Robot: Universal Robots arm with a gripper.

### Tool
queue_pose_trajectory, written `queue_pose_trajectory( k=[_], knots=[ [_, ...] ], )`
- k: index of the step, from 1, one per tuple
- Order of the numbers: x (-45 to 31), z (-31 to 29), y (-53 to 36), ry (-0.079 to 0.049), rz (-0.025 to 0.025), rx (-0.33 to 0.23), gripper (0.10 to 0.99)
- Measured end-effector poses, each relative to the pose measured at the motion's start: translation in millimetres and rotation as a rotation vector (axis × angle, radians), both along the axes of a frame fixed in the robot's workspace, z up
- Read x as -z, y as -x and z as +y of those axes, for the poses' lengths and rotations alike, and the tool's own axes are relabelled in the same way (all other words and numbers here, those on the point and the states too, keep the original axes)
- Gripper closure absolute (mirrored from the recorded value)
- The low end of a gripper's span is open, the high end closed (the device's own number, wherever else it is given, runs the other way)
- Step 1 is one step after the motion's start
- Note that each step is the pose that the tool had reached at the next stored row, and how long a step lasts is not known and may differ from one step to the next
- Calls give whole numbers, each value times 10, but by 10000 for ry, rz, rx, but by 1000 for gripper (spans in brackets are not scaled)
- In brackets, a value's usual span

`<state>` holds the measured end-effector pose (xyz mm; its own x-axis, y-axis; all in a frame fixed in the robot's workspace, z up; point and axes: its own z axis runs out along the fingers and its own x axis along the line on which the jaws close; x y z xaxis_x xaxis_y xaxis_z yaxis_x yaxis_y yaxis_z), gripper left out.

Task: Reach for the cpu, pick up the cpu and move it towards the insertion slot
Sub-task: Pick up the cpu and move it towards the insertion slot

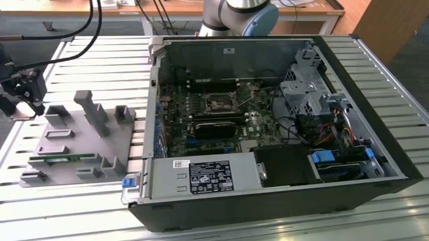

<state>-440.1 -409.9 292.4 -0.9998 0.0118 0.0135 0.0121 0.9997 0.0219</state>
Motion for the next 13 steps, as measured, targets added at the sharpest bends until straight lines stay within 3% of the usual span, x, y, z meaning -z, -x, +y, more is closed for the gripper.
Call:
queue_pose_trajectory(
  k=[13],
  knots=[
    [-252, 3, 0, 0, -1, 1, 541]
  ],
)
